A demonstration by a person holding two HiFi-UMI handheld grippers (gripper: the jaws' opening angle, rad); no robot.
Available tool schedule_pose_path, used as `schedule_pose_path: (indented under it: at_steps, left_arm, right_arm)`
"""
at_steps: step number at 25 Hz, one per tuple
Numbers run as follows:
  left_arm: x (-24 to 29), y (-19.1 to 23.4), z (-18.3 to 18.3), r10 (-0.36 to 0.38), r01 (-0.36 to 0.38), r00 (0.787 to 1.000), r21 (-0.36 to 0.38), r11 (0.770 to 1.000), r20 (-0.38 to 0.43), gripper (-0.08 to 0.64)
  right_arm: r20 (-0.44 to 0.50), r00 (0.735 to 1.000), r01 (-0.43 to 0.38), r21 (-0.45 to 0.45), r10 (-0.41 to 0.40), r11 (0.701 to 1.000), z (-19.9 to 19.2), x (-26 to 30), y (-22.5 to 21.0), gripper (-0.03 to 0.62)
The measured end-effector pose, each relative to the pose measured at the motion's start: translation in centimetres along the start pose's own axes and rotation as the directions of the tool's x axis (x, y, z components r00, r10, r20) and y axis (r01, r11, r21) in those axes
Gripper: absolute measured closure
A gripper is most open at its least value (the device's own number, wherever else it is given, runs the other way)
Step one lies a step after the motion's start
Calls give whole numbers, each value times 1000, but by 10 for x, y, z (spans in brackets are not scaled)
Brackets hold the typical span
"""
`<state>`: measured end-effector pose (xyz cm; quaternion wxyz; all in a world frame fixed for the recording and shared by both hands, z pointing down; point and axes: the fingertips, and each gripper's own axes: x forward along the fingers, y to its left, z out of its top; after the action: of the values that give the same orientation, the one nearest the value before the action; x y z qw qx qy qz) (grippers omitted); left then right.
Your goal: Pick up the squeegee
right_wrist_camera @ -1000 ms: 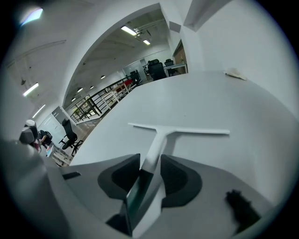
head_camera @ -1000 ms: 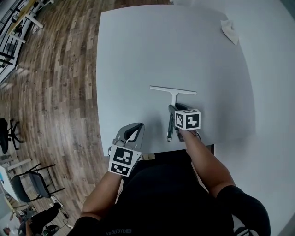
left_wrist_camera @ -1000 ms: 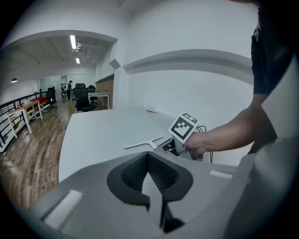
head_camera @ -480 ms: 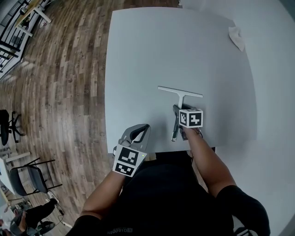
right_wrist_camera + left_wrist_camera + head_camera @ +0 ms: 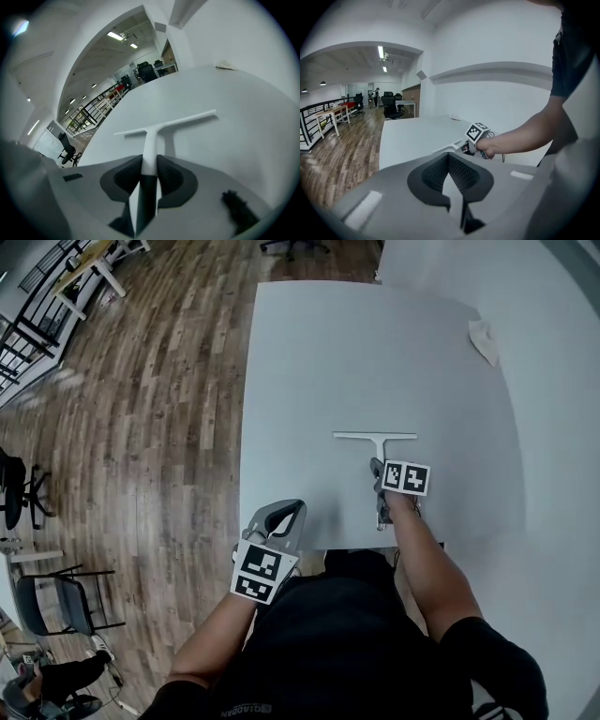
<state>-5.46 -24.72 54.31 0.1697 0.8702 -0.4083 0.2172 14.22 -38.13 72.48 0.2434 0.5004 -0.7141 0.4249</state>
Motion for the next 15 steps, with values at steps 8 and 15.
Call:
schedule_pose_path:
  at_steps: [8, 15]
  left_arm:
    - [-53, 9, -12, 10, -10, 999, -1, 1000, 42, 552]
    - [-93, 2, -20, -2, 3, 996, -10, 1000, 92, 552]
  right_arm:
    - [147, 978, -143, -33, 146, 989, 1, -50, 91, 492]
    - [255, 894, -326, -191, 368, 926, -6, -132, 198, 492]
